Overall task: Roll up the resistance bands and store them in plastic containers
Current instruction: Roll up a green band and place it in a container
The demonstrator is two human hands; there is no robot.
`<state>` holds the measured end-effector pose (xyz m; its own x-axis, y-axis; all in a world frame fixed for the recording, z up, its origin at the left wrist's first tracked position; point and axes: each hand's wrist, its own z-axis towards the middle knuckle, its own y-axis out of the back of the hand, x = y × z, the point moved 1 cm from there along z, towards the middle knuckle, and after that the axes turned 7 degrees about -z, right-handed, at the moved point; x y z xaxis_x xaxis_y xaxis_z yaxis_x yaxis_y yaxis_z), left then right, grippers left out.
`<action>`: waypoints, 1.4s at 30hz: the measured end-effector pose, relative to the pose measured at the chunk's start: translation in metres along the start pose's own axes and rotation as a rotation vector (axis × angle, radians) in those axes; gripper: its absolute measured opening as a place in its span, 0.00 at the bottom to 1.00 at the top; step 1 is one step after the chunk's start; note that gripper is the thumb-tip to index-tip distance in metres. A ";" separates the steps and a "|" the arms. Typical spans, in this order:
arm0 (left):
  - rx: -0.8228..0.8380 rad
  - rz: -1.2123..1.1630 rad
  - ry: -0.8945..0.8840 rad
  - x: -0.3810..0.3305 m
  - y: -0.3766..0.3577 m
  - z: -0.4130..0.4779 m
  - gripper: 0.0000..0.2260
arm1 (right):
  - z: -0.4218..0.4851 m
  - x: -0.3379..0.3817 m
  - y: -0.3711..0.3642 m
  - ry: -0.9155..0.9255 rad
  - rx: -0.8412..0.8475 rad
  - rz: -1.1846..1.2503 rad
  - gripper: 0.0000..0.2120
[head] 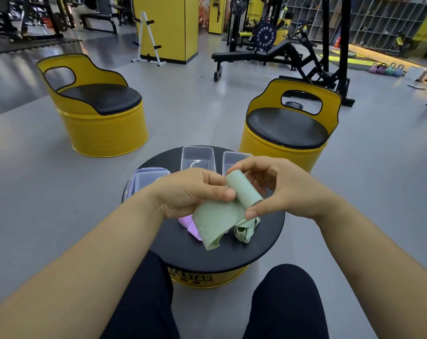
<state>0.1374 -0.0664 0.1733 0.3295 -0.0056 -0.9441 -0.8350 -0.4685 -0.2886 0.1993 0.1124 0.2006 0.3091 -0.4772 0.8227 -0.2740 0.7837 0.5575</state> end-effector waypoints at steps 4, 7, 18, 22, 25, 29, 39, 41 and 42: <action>-0.103 0.053 0.003 -0.001 -0.006 -0.001 0.03 | -0.001 -0.001 0.001 0.011 0.028 0.095 0.29; -0.127 0.079 -0.007 -0.001 -0.005 -0.001 0.04 | -0.002 0.000 0.003 0.014 0.027 0.026 0.28; -0.050 0.031 0.007 0.012 0.004 0.002 0.08 | -0.002 -0.010 0.003 0.019 -0.006 -0.256 0.27; -0.068 -0.010 0.024 0.018 0.005 0.005 0.25 | 0.002 -0.014 0.005 0.023 0.043 -0.418 0.27; -0.181 0.003 0.024 0.021 0.003 0.010 0.19 | 0.006 -0.016 0.004 0.040 0.081 -0.509 0.27; -0.217 0.068 0.058 0.020 0.004 0.010 0.08 | 0.008 -0.018 0.001 0.049 0.106 -0.558 0.27; -0.310 -0.159 -0.113 0.018 0.004 0.009 0.14 | 0.003 -0.026 -0.006 -0.183 -0.126 -0.001 0.30; -0.347 -0.213 -0.184 0.019 0.002 0.013 0.18 | 0.003 -0.031 -0.016 -0.239 -0.248 0.157 0.28; -0.373 -0.232 -0.217 0.020 0.002 0.015 0.19 | 0.003 -0.032 -0.022 -0.250 -0.308 0.222 0.27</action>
<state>0.1361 -0.0539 0.1511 0.3554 0.3024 -0.8844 -0.5223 -0.7205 -0.4562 0.1924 0.1088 0.1619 0.0341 -0.3356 0.9414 -0.0131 0.9417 0.3361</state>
